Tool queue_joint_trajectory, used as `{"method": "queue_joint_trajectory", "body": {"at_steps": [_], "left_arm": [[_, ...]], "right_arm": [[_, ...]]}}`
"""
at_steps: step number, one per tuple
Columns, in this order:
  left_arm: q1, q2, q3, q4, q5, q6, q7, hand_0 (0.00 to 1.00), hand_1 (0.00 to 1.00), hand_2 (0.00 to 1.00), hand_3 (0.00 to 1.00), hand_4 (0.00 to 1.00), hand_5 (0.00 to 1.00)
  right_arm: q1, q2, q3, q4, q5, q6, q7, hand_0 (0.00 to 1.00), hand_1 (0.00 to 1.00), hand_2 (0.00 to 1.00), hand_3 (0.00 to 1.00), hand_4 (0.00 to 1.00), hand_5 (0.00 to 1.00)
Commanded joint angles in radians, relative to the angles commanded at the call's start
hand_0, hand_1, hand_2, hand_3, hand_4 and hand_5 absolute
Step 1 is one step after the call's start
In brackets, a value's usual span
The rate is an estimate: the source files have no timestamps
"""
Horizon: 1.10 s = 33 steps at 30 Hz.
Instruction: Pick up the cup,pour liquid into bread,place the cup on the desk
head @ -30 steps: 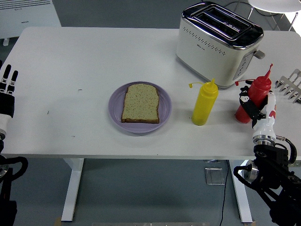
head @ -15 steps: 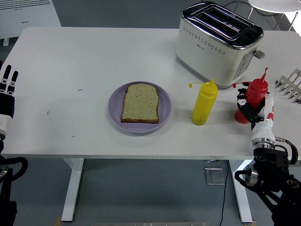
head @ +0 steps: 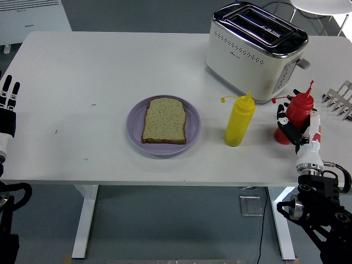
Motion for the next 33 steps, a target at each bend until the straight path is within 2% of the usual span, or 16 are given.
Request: {"method": "queue_joint_trajectory", "body": {"at_steps": [4,5,10,11,26,33], "left_arm": [[-0.001,0.0,-0.001,0.0,0.0,0.0,0.0,0.81,0.754,0.747,0.74,0.482,0.998],[-0.001,0.0,-0.001,0.0,0.0,0.0,-0.001,0.81,0.753,0.746,0.74,0.484,0.998],[-0.001,0.0,-0.002,-0.001,0.0,0.0,-0.001,0.81,0.753,0.746,0.74,0.484,0.998],[-0.001,0.0,-0.002,-0.001,0.0,0.0,-0.001,0.81,0.752,0.746,0.739,0.484,0.998],[-0.004,0.001,-0.004,-0.002,0.001,0.001,-0.002,0.81,0.751,0.746,0.738,0.484,0.998],[-0.004,0.002,-0.005,-0.002,0.002,0.001,-0.002,0.81,0.751,0.746,0.738,0.484,0.998]], "right_arm": [[-0.003,-0.001,0.004,0.001,-0.028,0.0,0.0,0.833,0.724,0.837,0.883,0.695,0.192],[-0.004,-0.002,0.004,0.001,-0.033,0.0,0.0,0.902,0.783,0.918,0.929,0.708,0.187],[-0.015,-0.006,0.012,0.001,-0.062,0.0,0.0,0.902,0.783,0.918,0.929,0.708,0.187],[-0.017,-0.007,0.013,0.001,-0.065,0.001,0.0,0.936,0.823,0.951,0.968,0.723,0.185],[-0.059,-0.022,0.054,0.0,-0.097,0.025,0.0,0.943,0.833,0.953,0.979,0.747,0.193],[-0.095,-0.032,0.083,0.046,-0.128,0.045,-0.002,0.944,0.835,0.953,0.98,0.75,0.191]]}}
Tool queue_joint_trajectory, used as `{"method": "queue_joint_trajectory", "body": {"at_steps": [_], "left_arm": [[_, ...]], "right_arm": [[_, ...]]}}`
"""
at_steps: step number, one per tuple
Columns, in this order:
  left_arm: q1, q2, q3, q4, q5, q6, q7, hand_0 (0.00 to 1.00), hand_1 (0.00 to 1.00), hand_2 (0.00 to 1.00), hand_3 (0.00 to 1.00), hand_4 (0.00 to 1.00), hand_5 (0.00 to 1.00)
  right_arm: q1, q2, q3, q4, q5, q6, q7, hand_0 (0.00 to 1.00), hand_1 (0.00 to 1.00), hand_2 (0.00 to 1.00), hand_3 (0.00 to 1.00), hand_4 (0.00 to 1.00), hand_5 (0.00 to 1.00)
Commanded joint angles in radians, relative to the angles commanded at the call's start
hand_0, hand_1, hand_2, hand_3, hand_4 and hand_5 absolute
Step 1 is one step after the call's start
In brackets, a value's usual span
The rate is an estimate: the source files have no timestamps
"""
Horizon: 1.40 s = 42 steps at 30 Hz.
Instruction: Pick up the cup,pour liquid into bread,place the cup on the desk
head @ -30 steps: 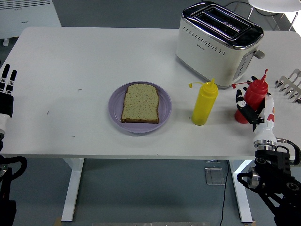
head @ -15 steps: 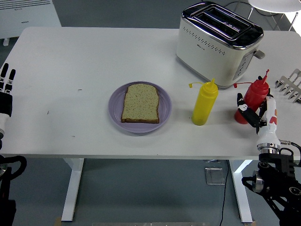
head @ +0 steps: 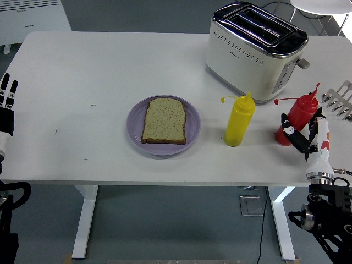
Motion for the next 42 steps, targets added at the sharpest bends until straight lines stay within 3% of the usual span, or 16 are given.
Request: {"method": "queue_joint_trajectory", "body": {"at_steps": [33,42], "left_arm": [[0.002,0.003,0.011,-0.001,-0.001,0.002,-0.004,0.809,0.751,0.745,0.736,0.481,0.998],[0.0,0.003,0.01,-0.002,-0.001,0.002,-0.004,0.81,0.751,0.745,0.736,0.481,0.998]], "right_arm": [[-0.125,-0.017,0.125,0.136,-0.144,0.083,-0.086,0.994,0.903,0.998,0.998,0.793,0.174],[-0.166,-0.024,0.165,0.18,-0.158,0.08,-0.088,0.992,0.905,0.998,0.998,0.796,0.175]]}}
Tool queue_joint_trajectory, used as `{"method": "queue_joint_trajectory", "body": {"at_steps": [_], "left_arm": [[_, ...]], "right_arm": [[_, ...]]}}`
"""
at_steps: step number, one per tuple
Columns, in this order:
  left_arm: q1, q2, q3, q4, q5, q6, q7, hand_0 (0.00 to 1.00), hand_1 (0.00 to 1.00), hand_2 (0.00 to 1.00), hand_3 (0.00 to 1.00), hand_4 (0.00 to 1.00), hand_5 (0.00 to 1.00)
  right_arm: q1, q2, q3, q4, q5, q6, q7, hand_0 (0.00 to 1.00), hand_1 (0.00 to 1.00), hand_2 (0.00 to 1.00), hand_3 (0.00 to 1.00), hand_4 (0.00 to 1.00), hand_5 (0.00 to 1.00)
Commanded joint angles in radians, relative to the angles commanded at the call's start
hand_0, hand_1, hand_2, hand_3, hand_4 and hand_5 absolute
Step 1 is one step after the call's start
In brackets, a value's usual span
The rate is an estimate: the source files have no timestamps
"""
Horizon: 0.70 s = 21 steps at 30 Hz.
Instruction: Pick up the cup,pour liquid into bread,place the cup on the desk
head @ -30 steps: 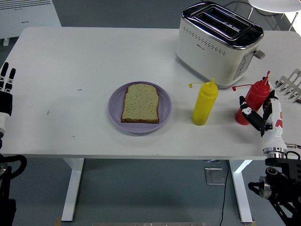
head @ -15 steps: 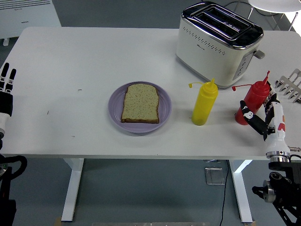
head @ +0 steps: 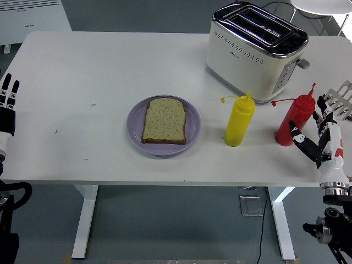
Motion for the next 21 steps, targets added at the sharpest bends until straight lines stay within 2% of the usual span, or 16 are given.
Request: {"method": "queue_joint_trajectory", "body": {"at_steps": [5,8,12,14,19,20,21], "left_arm": [[0.0,0.001,0.0,-0.001,0.0,0.0,0.0,0.81,0.751,0.745,0.736,0.48,0.998],[-0.002,0.002,0.0,-0.001,0.0,0.0,0.0,0.81,0.751,0.745,0.736,0.48,0.998],[-0.004,0.003,-0.001,-0.002,0.0,0.0,0.0,0.81,0.751,0.745,0.736,0.48,0.998],[-0.005,0.004,0.0,-0.002,0.0,0.0,0.0,0.81,0.752,0.745,0.735,0.481,0.998],[-0.005,0.004,0.003,-0.002,-0.001,0.0,0.0,0.81,0.752,0.745,0.735,0.481,0.998],[-0.004,0.004,0.004,-0.002,0.0,0.0,0.0,0.81,0.752,0.746,0.735,0.481,0.998],[-0.004,0.004,0.003,-0.002,0.0,0.0,0.0,0.81,0.752,0.746,0.735,0.481,0.998]], "right_arm": [[-0.043,-0.009,0.039,0.033,-0.009,0.006,-0.008,0.992,0.905,0.998,0.998,0.813,0.173],[-0.085,-0.02,0.077,0.074,-0.032,0.026,-0.026,0.978,0.898,0.998,0.998,0.827,0.185],[-0.128,-0.031,0.114,0.124,-0.031,0.023,-0.028,0.978,0.898,0.998,0.998,0.827,0.185],[-0.144,-0.035,0.136,0.15,0.0,0.025,-0.035,0.949,0.861,0.971,0.998,0.812,0.17],[-0.157,-0.035,0.171,0.189,0.125,0.013,-0.02,0.949,0.861,0.971,0.998,0.812,0.17],[-0.16,-0.034,0.191,0.203,0.17,0.029,-0.027,0.862,0.769,0.872,0.866,0.634,0.061],[-0.161,-0.035,0.201,0.21,0.203,0.047,-0.039,0.862,0.769,0.872,0.866,0.634,0.061]]}}
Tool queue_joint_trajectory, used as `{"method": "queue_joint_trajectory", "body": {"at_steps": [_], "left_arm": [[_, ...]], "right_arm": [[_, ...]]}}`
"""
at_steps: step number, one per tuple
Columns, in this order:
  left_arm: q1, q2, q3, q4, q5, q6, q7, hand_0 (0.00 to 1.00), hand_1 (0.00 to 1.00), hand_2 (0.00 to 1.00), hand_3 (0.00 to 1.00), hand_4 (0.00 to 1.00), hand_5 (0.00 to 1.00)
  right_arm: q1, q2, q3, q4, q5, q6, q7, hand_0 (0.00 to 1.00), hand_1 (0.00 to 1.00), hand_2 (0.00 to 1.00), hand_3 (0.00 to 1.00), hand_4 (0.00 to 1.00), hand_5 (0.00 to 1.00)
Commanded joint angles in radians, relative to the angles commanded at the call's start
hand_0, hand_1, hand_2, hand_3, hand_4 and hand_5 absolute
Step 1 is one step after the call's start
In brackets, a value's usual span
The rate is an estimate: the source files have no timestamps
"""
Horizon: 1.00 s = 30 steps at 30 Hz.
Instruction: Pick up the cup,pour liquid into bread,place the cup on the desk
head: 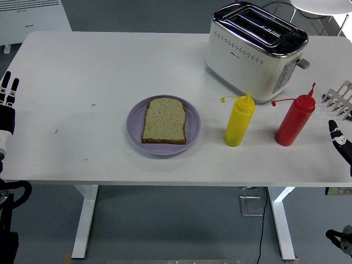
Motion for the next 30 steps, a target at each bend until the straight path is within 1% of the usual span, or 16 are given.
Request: {"method": "queue_joint_trajectory", "body": {"at_steps": [4,5,10,11,13,16,17,21,25,30], "left_arm": [[0.002,0.0,-0.001,0.0,0.0,0.0,0.0,0.81,0.752,0.746,0.735,0.481,0.998],[0.002,-0.001,-0.001,0.0,0.0,0.0,0.0,0.81,0.752,0.746,0.735,0.481,0.998],[0.002,-0.001,-0.007,0.0,0.0,0.0,0.0,0.81,0.752,0.746,0.735,0.481,0.998],[0.002,-0.001,-0.007,0.0,0.0,0.0,0.0,0.81,0.751,0.745,0.735,0.481,0.998],[-0.001,-0.001,-0.006,0.0,0.0,0.0,0.0,0.81,0.751,0.745,0.735,0.481,0.998],[-0.004,-0.003,-0.006,0.0,0.0,0.001,0.0,0.81,0.751,0.745,0.735,0.481,0.998],[-0.003,-0.004,-0.009,0.001,-0.001,0.002,-0.001,0.81,0.751,0.745,0.736,0.481,0.998],[-0.002,-0.004,-0.016,-0.001,-0.001,0.003,-0.003,0.81,0.751,0.745,0.736,0.481,0.998],[-0.001,-0.005,-0.011,0.0,-0.001,0.002,-0.002,0.809,0.751,0.745,0.735,0.481,0.998],[-0.004,-0.006,-0.014,0.0,0.0,0.002,-0.002,0.81,0.75,0.745,0.734,0.481,0.998]], "right_arm": [[0.001,-0.003,0.028,0.009,0.093,0.042,-0.02,0.862,0.769,0.872,0.866,0.634,0.061],[0.002,-0.003,0.036,0.01,0.124,0.052,-0.022,0.838,0.756,0.827,0.83,0.625,0.078],[0.011,-0.004,0.083,0.024,0.257,0.126,-0.039,0.838,0.756,0.827,0.83,0.625,0.078],[0.011,-0.004,0.086,0.025,0.265,0.13,-0.04,0.814,0.724,0.78,0.764,0.589,0.114],[0.018,-0.005,0.119,0.037,0.325,0.175,-0.056,0.814,0.724,0.78,0.764,0.589,0.114],[0.029,-0.006,0.145,0.038,0.399,0.218,-0.076,0.814,0.724,0.78,0.764,0.589,0.114],[0.035,-0.006,0.156,0.037,0.428,0.237,-0.084,0.8,0.715,0.764,0.753,0.559,0.143],[0.047,-0.006,0.182,0.034,0.509,0.286,-0.104,0.8,0.715,0.764,0.753,0.559,0.143],[0.055,-0.009,0.196,0.033,0.557,0.315,-0.117,0.796,0.709,0.754,0.748,0.552,0.154],[0.068,-0.007,0.207,0.022,0.601,0.333,-0.133,0.796,0.708,0.754,0.748,0.552,0.163]]}}
